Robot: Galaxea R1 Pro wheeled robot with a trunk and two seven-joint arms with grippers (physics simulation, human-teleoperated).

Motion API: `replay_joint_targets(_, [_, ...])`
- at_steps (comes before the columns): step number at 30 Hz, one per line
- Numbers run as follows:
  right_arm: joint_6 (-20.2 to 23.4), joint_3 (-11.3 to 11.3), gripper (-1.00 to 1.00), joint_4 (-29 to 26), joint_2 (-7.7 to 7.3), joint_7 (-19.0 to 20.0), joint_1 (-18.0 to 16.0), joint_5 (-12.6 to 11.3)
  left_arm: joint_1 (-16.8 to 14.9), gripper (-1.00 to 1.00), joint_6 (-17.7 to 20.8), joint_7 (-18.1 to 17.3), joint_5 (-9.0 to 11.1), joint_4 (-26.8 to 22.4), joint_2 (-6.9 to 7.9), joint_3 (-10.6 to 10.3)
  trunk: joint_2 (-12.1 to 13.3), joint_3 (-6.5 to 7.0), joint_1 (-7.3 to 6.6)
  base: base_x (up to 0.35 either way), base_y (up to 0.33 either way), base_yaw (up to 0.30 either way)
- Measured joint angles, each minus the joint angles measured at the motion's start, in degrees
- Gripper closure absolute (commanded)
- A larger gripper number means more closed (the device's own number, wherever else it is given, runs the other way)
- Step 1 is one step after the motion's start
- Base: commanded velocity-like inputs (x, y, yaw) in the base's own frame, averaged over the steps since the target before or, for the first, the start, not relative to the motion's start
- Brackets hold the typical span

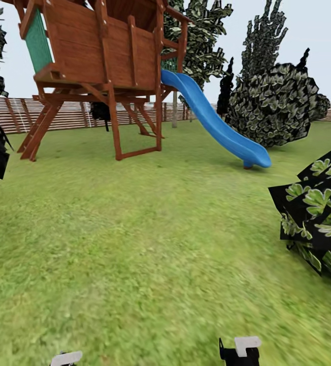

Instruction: Pick up the pesticide atomizer in the garden and spray insectifuge to fully cover both potted plants in the garden.

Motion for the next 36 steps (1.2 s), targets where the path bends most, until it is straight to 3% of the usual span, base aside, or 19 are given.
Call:
replay_joint_targets(21, [-0.01, 0.0, -1.0, 0.0, 0.08, 0.03, 0.0, 0.0, 0.0, 1.0, -0.02, 0.0, 0.0, 0.0, 0.0, 0.03, 0.0, 0.0, 0.0, 0.321, 0.166, -0.257])
replay_joint_targets(36, [-0.03, 0.0, -1.0, 0.02, 0.0, 0.08, -0.02, 0.09, 0.02, 1.0, -0.06, 0.0, 0.0, -0.03, 0.0, -0.02, 0.0, 0.0, 0.0, 0.332, 0.048, -0.008])
